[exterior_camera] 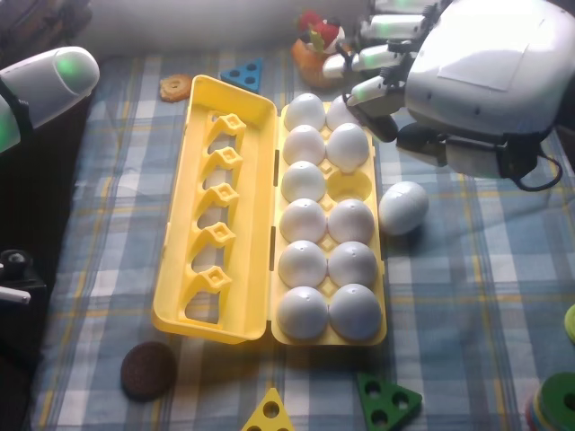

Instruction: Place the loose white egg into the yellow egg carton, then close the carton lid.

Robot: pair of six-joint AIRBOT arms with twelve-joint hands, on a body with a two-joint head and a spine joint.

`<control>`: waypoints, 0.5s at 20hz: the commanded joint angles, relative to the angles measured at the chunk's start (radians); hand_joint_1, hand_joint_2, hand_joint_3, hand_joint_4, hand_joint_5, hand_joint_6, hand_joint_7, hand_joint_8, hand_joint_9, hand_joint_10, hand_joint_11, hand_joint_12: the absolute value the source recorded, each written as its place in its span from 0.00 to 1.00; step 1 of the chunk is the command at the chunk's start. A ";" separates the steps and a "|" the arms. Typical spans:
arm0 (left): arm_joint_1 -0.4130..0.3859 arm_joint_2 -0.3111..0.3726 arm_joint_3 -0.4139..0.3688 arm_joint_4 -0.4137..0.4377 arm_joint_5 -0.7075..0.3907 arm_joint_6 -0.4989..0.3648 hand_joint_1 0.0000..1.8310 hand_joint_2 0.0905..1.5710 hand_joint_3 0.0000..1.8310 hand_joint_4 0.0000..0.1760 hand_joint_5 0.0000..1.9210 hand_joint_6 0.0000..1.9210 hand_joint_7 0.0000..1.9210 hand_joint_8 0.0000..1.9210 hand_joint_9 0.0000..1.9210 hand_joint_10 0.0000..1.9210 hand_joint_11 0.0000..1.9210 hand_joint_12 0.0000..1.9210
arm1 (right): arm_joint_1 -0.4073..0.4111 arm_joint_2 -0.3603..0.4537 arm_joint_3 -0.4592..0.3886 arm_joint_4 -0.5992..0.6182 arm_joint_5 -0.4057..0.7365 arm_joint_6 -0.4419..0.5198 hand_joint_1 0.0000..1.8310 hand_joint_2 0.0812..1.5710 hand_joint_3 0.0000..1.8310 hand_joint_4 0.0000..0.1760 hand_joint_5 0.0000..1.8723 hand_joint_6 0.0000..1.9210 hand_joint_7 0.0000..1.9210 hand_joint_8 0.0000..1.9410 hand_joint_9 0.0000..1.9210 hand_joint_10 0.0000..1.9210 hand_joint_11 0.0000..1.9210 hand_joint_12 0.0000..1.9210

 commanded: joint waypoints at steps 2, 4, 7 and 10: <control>-0.007 -0.003 0.000 -0.012 -0.130 -0.007 0.26 0.77 0.00 0.63 0.00 0.00 0.00 0.00 0.00 0.00 0.00 1.00 | 0.000 0.044 -0.014 0.047 0.120 -0.001 0.60 0.71 0.00 0.00 0.04 0.17 0.08 0.25 0.01 0.52 0.01 0.93; -0.003 -0.002 -0.001 -0.013 -0.134 -0.007 0.29 0.77 0.00 0.64 0.00 0.00 0.00 0.00 0.00 0.00 0.00 1.00 | -0.025 0.074 -0.023 0.056 0.119 0.014 0.46 0.69 0.00 0.00 0.00 0.01 0.00 0.01 0.00 0.02 0.00 0.31; 0.004 0.002 -0.005 -0.018 -0.141 -0.007 0.25 0.76 0.00 0.65 0.00 0.00 0.00 0.00 0.00 0.00 0.00 1.00 | -0.068 0.116 -0.042 0.063 0.116 0.032 0.49 0.67 0.00 0.00 0.00 0.00 0.01 0.00 0.00 0.00 0.00 0.30; 0.015 0.002 -0.007 -0.028 -0.151 -0.007 0.25 0.76 0.00 0.64 0.00 0.00 0.00 0.00 0.00 0.00 0.00 1.00 | -0.092 0.123 -0.043 0.067 0.072 0.033 0.45 0.66 0.00 0.00 0.00 0.00 0.10 0.08 0.02 0.34 0.00 0.84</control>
